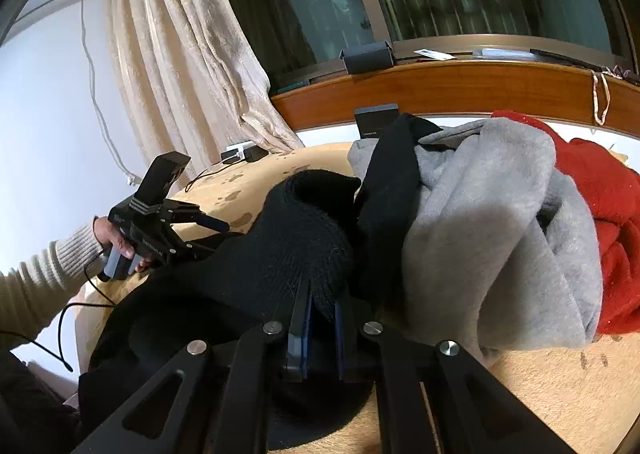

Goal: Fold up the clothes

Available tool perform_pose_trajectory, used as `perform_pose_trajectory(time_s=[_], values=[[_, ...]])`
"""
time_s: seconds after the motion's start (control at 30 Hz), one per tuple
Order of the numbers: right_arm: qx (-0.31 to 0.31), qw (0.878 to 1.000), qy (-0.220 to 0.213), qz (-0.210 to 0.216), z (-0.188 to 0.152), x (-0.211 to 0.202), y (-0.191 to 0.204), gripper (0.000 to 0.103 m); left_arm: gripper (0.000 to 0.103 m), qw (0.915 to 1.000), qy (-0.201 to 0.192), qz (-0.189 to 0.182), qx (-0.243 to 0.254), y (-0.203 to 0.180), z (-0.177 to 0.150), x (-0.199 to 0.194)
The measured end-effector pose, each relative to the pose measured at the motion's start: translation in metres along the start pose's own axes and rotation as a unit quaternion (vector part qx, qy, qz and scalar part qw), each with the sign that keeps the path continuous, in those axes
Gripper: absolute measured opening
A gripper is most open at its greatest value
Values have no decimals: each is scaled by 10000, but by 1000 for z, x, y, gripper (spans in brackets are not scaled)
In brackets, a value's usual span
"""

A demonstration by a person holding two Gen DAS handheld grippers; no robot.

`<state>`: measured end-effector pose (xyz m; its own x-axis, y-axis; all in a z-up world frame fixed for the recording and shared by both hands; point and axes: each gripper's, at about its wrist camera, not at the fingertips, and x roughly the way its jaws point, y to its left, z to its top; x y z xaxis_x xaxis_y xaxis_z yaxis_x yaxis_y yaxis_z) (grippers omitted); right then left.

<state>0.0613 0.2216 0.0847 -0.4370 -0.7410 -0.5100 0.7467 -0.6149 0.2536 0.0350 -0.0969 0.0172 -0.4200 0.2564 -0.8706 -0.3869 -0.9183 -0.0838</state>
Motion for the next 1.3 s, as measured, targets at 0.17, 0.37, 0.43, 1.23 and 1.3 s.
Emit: perform_pose_trajectory(time_s=[0.17,0.37,0.43,1.23,1.3], values=[[29,10000,-18,37,0,-1,0,10,26,9996,-143,190,-125,-12,-2,-7],[-39,10000,-44,9,1,-3,3,10,12,9979,-363,411,-336,-24,-7,-22],[-38,10000,-65,-9,1,-4,3,10,11,9942,-770,419,-627,-21,-13,-43],[-1332,9563,-2603,69,186,-69,114,10,10,8029,-5573,1287,-1682,-39,-88,-365],[-1483,9477,-2827,38,197,-85,131,10,10,7996,-5668,1245,-1547,-44,-91,-382]])
